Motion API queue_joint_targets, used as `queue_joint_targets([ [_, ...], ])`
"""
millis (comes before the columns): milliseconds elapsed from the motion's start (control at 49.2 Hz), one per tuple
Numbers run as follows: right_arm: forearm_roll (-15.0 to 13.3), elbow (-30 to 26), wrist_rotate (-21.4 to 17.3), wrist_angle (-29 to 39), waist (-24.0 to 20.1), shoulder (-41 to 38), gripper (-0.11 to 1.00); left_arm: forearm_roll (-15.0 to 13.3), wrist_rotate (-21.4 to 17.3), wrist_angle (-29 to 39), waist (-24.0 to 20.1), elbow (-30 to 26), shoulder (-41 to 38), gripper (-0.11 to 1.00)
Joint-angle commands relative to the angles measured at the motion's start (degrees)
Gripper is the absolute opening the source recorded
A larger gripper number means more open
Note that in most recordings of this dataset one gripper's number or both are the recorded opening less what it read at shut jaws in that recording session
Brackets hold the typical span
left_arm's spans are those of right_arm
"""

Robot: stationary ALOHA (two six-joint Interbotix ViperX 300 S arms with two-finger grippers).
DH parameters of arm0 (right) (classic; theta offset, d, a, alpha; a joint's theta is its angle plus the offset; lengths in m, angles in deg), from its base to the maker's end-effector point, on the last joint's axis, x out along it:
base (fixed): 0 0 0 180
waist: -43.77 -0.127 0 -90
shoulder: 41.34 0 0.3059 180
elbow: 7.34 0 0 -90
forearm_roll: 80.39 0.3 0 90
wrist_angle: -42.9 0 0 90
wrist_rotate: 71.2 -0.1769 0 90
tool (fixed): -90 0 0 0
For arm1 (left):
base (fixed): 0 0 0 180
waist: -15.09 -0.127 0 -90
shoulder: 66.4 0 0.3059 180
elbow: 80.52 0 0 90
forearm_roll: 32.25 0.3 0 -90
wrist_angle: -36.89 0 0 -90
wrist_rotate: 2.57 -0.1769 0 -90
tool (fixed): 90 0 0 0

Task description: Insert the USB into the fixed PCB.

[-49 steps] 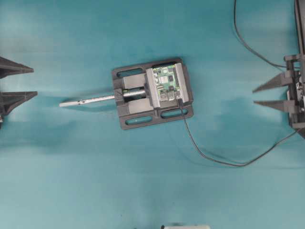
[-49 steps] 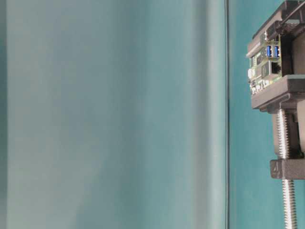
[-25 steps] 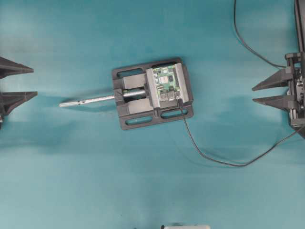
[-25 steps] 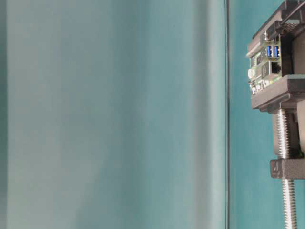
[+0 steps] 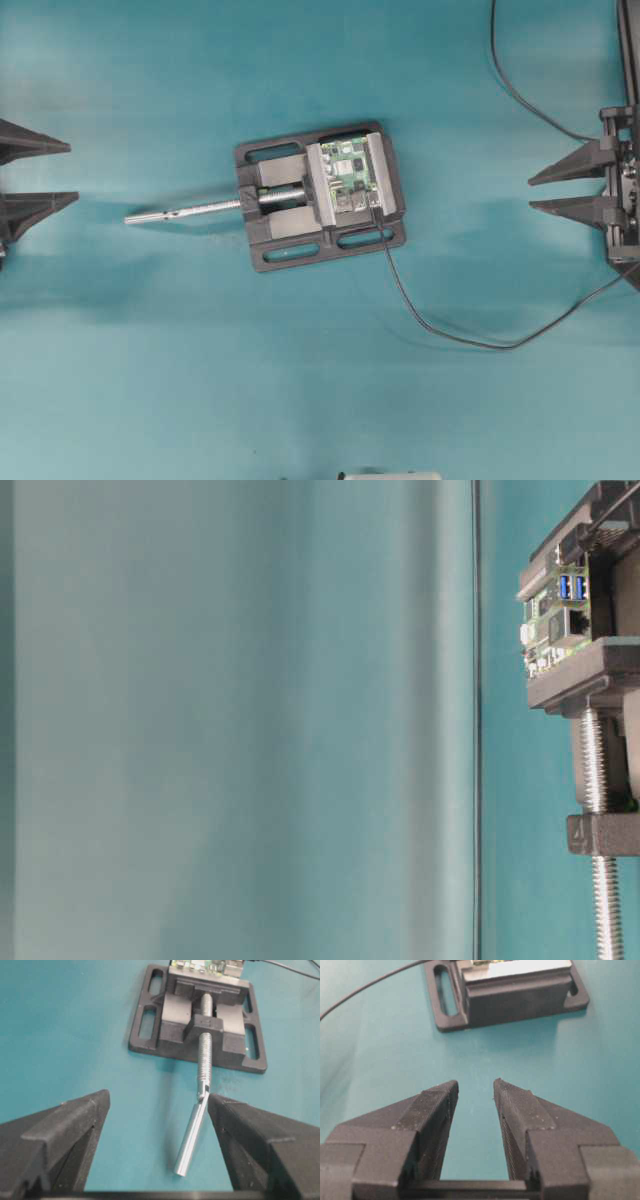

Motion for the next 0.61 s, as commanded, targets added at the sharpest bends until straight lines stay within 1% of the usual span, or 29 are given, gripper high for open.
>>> queue_joint_targets([
  [0, -0.09, -1.05, -0.09, -0.53, 0.00, -0.44, 0.41, 0.18, 0.18, -0.26, -0.09, -0.70, -0.53, 0.94],
  [163, -0.44, -1.14, 0.00, -0.70, -0.09, -0.44, 0.41, 0.18, 0.18, -0.26, -0.09, -0.62, -0.53, 0.94],
  [203, -1.41, -1.05, 0.00, -0.88, 0.00, -0.44, 0.41, 0.18, 0.18, -0.26, -0.09, -0.62, -0.53, 0.94],
  [285, -4.48, -1.32, -0.35, -0.53, 0.00, -0.44, 0.41, 0.18, 0.18, -0.26, -0.09, -0.62, -0.53, 0.95],
  [346, -4.92, -1.85, -0.62, 0.09, 0.00, -0.44, 0.41, 0.18, 0.18, -0.26, 0.00, -0.62, -0.53, 0.94],
  [427, -4.92, -2.46, -2.20, 0.09, 0.00, -0.44, 0.41, 0.18, 0.18, -0.26, -0.09, -0.70, -0.53, 0.94],
  [589, -4.92, -2.37, -7.91, 0.18, -0.09, -0.53, 0.41, 0.18, 0.18, -0.26, -0.09, -0.70, -0.53, 0.94],
])
